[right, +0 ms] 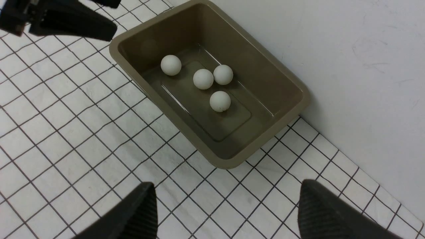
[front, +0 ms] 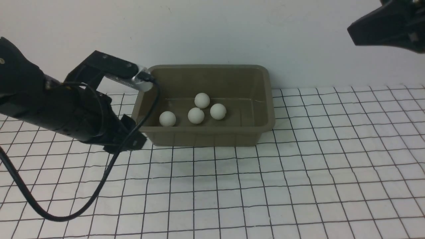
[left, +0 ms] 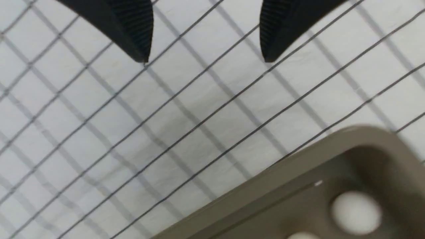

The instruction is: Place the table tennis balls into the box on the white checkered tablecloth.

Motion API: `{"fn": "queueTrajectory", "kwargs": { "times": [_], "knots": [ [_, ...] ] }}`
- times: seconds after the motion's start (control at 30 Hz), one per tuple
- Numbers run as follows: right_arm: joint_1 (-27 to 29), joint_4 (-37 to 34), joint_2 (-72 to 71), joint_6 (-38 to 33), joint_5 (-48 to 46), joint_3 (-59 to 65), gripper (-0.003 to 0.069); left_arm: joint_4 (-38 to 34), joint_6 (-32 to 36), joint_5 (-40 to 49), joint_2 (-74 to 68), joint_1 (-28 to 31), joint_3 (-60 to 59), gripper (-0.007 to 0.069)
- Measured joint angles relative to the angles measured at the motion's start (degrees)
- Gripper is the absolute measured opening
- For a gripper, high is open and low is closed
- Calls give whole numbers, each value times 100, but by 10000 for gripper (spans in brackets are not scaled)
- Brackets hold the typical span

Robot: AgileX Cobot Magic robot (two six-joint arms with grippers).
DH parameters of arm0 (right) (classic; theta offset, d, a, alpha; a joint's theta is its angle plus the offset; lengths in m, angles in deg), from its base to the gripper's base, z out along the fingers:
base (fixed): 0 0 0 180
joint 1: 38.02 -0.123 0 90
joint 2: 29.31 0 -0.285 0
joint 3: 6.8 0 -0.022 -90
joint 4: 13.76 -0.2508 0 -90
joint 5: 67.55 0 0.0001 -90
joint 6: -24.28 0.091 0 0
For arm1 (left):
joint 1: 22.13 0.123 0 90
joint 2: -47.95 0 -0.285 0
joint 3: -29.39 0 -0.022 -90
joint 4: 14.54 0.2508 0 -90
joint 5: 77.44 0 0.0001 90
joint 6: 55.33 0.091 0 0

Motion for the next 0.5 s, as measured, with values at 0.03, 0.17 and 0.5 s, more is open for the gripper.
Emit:
{"fn": "queueTrajectory", "kwargs": {
  "times": [0.03, 0.17, 0.5],
  "knots": [
    [0, 12, -33, -4, -6, 0, 514, 228, -165, -53, 0, 0, 0, 395],
    [0, 188, -258, -4, -11, 0, 514, 1309, -1027, -341, 20, 0, 0, 395],
    [0, 425, -1809, -10, 633, 1351, 514, 1605, -1395, -871, 386, 0, 0, 395]
  ]
}}
